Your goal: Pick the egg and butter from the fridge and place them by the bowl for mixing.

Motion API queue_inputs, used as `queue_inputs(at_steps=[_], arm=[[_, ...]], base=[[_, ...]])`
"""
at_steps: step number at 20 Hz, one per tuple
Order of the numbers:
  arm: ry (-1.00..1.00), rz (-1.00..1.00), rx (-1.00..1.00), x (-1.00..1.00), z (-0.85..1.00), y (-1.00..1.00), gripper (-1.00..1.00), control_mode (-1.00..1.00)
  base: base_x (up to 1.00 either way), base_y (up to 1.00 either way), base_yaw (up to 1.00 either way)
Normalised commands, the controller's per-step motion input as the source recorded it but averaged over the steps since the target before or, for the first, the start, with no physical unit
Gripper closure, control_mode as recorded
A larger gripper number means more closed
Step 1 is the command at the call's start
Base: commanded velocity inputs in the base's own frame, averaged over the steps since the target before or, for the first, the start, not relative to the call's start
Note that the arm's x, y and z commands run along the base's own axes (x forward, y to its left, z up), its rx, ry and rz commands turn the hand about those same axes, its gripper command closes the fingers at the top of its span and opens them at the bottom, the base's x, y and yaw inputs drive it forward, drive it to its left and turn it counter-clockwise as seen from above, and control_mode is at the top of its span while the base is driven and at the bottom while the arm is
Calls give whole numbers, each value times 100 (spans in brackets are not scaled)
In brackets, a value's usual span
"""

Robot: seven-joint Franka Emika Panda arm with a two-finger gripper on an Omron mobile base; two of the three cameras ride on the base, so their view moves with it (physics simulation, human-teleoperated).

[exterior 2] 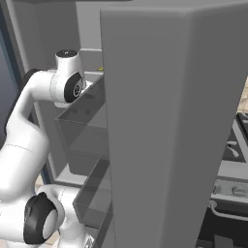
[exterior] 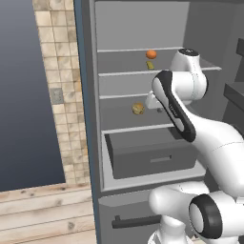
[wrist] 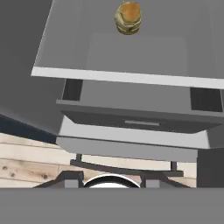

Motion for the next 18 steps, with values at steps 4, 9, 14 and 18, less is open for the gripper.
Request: queue_inputs(at_steps=[4, 9, 14, 18], arm=[[-3, 0, 0, -3, 0, 0, -100, -100], [-23, -10, 0, -5, 15, 0, -100, -100], [-27, -9, 0, -1, 39, 0, -100, -100], [-21, -2, 0, 0, 56, 0, -100, -100]], base=[[0, 0, 0], [0, 0, 0], [0, 0, 0], [0, 0, 0]])
